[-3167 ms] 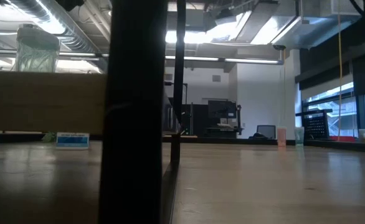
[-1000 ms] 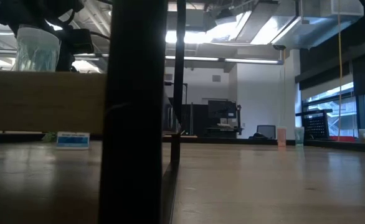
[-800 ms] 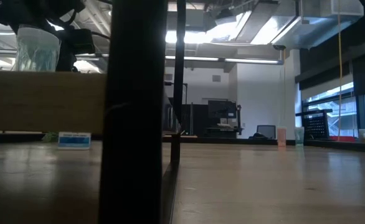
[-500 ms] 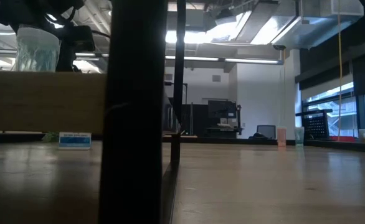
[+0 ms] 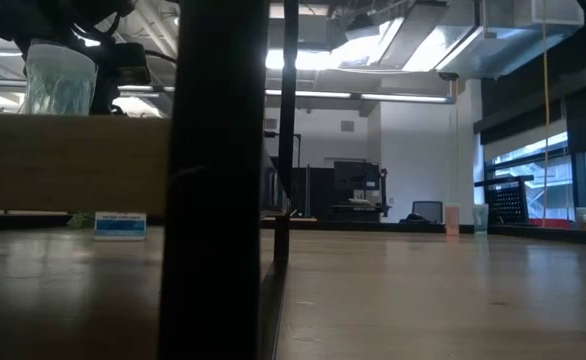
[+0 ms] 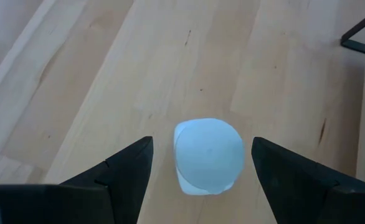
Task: Pick and place medicine bottles onto shelf by color
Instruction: Put the left big white pill bottle on the shelf aligned with the other big white pill bottle
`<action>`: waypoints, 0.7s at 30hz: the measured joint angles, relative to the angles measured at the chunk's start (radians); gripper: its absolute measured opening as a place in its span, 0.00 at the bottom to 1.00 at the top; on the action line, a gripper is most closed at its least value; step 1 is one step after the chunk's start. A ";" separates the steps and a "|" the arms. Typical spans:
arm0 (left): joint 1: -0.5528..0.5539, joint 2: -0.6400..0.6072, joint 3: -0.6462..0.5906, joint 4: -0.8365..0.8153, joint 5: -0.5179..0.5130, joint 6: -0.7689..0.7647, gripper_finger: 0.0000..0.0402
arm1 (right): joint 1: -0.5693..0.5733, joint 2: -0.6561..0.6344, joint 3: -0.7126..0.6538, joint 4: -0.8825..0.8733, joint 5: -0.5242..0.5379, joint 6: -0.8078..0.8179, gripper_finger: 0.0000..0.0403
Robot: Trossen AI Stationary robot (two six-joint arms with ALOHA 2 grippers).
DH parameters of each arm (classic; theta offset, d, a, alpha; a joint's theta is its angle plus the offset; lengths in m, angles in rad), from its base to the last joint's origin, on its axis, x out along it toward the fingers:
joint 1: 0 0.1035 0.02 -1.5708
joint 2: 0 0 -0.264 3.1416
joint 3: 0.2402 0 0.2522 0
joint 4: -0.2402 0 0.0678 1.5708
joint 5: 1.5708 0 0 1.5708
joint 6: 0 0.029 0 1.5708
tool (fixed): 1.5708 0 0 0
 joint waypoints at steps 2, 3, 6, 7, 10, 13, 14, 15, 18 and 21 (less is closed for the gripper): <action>0.000 0.000 0.000 0.000 -0.001 -0.001 0.67 | 0.000 0.000 0.000 0.000 0.000 0.000 0.67; 0.000 0.000 0.000 0.000 -0.001 -0.001 0.67 | 0.000 0.000 0.000 0.000 0.000 0.000 0.67; 0.000 0.000 -0.002 0.001 -0.001 -0.001 0.67 | 0.000 0.000 0.000 -0.001 0.000 0.000 0.67; 0.000 0.000 -0.007 0.005 -0.001 -0.003 0.67 | 0.000 0.000 0.000 -0.001 0.000 0.000 0.67; 0.000 0.000 -0.037 0.034 -0.001 -0.022 0.67 | 0.000 0.000 0.000 -0.001 0.000 -0.001 0.67; 0.000 0.000 -0.064 0.041 0.003 -0.031 0.67 | 0.000 0.000 0.000 -0.002 0.000 -0.002 0.67; 0.000 0.000 -0.068 0.041 0.003 -0.031 0.67 | 0.000 0.000 0.000 -0.002 0.000 -0.002 0.67; 0.000 0.000 -0.070 0.043 0.004 -0.031 0.67 | 0.000 0.000 0.000 -0.002 0.000 -0.002 0.67; 0.000 0.000 -0.071 0.047 0.004 -0.031 0.67 | 0.000 0.000 0.000 -0.002 0.001 -0.003 0.67; 0.000 0.000 -0.071 0.057 0.004 -0.031 0.67 | 0.000 0.000 0.000 -0.002 0.001 -0.003 0.67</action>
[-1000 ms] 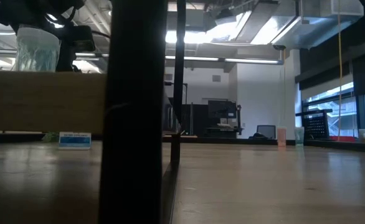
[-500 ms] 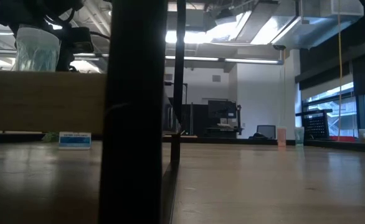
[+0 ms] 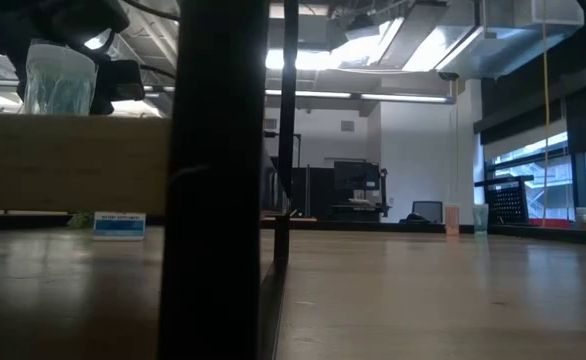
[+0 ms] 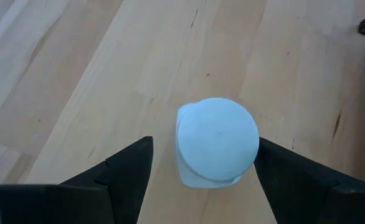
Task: Pick and place medicine bottles onto shelf by color
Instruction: Put the left big white pill bottle on the shelf aligned with the other big white pill bottle
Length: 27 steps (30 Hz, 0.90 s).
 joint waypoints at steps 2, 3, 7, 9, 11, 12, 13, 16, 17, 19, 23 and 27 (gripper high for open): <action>0.000 0.000 0.000 0.000 0.000 0.000 0.67 | 0.000 0.000 0.000 0.000 0.000 0.000 0.67; 0.000 0.000 0.000 0.000 0.000 -0.001 0.67 | 0.000 0.000 0.000 0.000 0.000 0.000 0.67; 0.000 0.000 0.000 -0.001 0.000 -0.001 0.67 | 0.000 0.000 0.000 0.000 0.000 0.000 0.67; 0.000 0.000 0.000 -0.001 0.000 0.000 0.67 | 0.000 0.000 0.000 0.000 0.000 0.000 0.67; 0.000 0.000 0.000 0.000 -0.004 0.000 0.67 | 0.000 0.000 0.000 0.000 0.000 0.000 0.67; 0.000 0.000 0.000 0.000 -0.006 0.000 0.67 | 0.000 0.000 0.000 0.000 0.000 0.000 0.67; 0.000 0.000 0.000 0.000 -0.006 0.000 0.67 | 0.000 0.000 0.000 0.000 0.000 0.000 0.67; 0.000 0.000 0.000 0.000 -0.008 0.001 0.67 | 0.000 0.000 0.000 0.000 0.000 0.000 0.67; 0.001 0.000 0.000 0.000 -0.008 0.001 0.67 | 0.000 0.000 0.000 0.000 0.000 0.000 0.67; 0.001 0.000 0.000 0.000 -0.008 0.001 0.67 | 0.000 0.000 0.000 0.000 0.000 0.000 0.67; 0.001 0.000 0.000 0.000 -0.008 0.001 0.67 | 0.000 0.000 0.000 0.000 0.001 0.000 0.67; 0.001 0.000 0.000 0.000 -0.014 0.001 0.67 | -0.002 0.000 0.000 0.000 0.000 0.000 0.67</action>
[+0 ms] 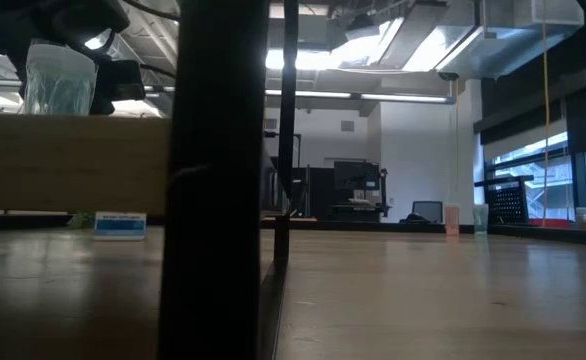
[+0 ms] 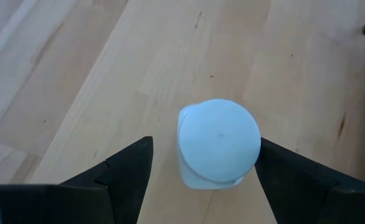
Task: Pick and place medicine bottles onto shelf by color
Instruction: Put the left big white pill bottle on the shelf aligned with the other big white pill bottle
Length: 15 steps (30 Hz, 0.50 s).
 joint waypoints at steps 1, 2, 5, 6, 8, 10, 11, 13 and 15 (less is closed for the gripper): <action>0.000 0.000 0.000 0.000 -0.005 0.000 0.67 | -0.001 0.000 0.000 0.000 0.000 0.000 0.67; 0.000 0.000 0.000 0.000 -0.006 0.000 0.67 | -0.001 0.000 0.000 0.000 0.000 0.000 0.67; 0.000 0.000 0.000 0.000 -0.006 -0.001 0.67 | -0.001 0.000 0.000 0.000 0.000 0.002 0.67; 0.000 0.000 0.000 0.000 -0.006 -0.001 0.67 | -0.001 0.000 0.000 0.000 0.000 0.002 0.67; 0.000 0.000 0.000 0.000 -0.006 -0.001 0.66 | -0.001 0.000 0.000 0.000 0.000 0.003 0.67; 0.000 0.000 0.000 0.000 -0.006 -0.001 0.65 | -0.001 0.000 0.000 0.000 0.000 0.003 0.67; 0.000 0.000 0.000 -0.001 -0.006 -0.001 0.64 | -0.001 0.000 0.000 0.000 0.000 0.003 0.67; 0.000 0.000 0.000 -0.001 -0.006 -0.001 0.62 | -0.001 0.000 0.000 0.000 0.000 0.003 0.67; 0.000 0.000 0.000 -0.001 -0.006 -0.001 0.59 | -0.001 0.000 0.000 0.000 0.000 0.003 0.67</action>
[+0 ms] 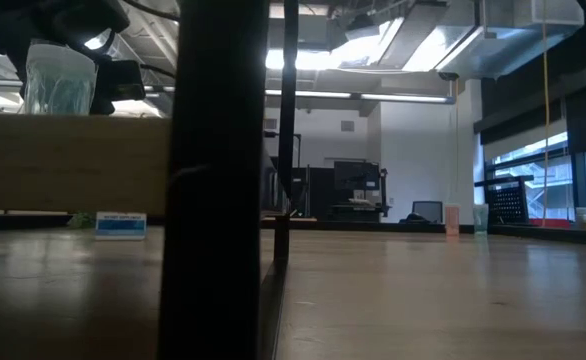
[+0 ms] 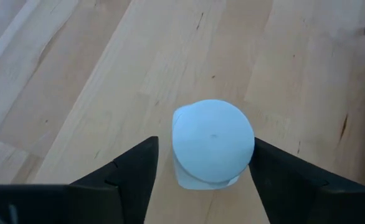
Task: Pick and place medicine bottles onto shelf by color
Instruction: Put the left big white pill bottle on the shelf aligned with the other big white pill bottle
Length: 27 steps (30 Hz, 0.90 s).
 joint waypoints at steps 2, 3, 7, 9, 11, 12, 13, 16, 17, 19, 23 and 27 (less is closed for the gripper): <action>0.000 0.000 0.000 0.000 0.000 0.000 0.56 | 0.000 0.000 0.000 0.000 0.000 0.000 0.67; 0.000 0.000 0.000 0.000 0.000 -0.001 0.54 | 0.000 0.000 0.000 0.000 0.000 0.000 0.67; 0.000 0.000 0.000 0.000 0.000 -0.001 0.46 | 0.000 0.000 0.000 0.000 0.000 0.000 0.67; 0.000 -0.001 0.000 0.000 0.005 -0.002 0.43 | 0.000 0.000 0.000 0.000 0.000 0.000 0.67; 0.000 -0.001 0.000 0.002 0.010 -0.013 0.40 | 0.000 0.000 0.000 0.000 0.000 0.000 0.67; 0.000 -0.001 0.000 0.002 0.012 -0.023 0.40 | 0.000 0.000 0.000 0.000 0.000 0.000 0.67; 0.000 -0.001 0.000 0.002 0.013 -0.026 0.39 | 0.000 0.000 0.000 0.000 0.000 0.000 0.67; 0.000 -0.004 0.000 0.001 0.015 -0.035 0.39 | 0.000 0.000 0.000 0.000 0.000 0.000 0.67; 0.000 -0.005 0.000 0.000 0.018 -0.046 0.39 | 0.000 0.000 0.000 0.000 0.000 0.000 0.67; -0.001 -0.005 0.012 -0.023 0.024 -0.052 0.39 | 0.000 0.000 0.000 0.000 0.000 0.000 0.67; -0.016 -0.005 0.084 -0.128 0.027 -0.045 0.39 | 0.000 0.000 0.000 0.000 0.000 0.000 0.67; -0.058 -0.005 0.171 -0.239 0.029 -0.026 0.39 | 0.000 0.000 0.000 0.000 0.000 -0.001 0.67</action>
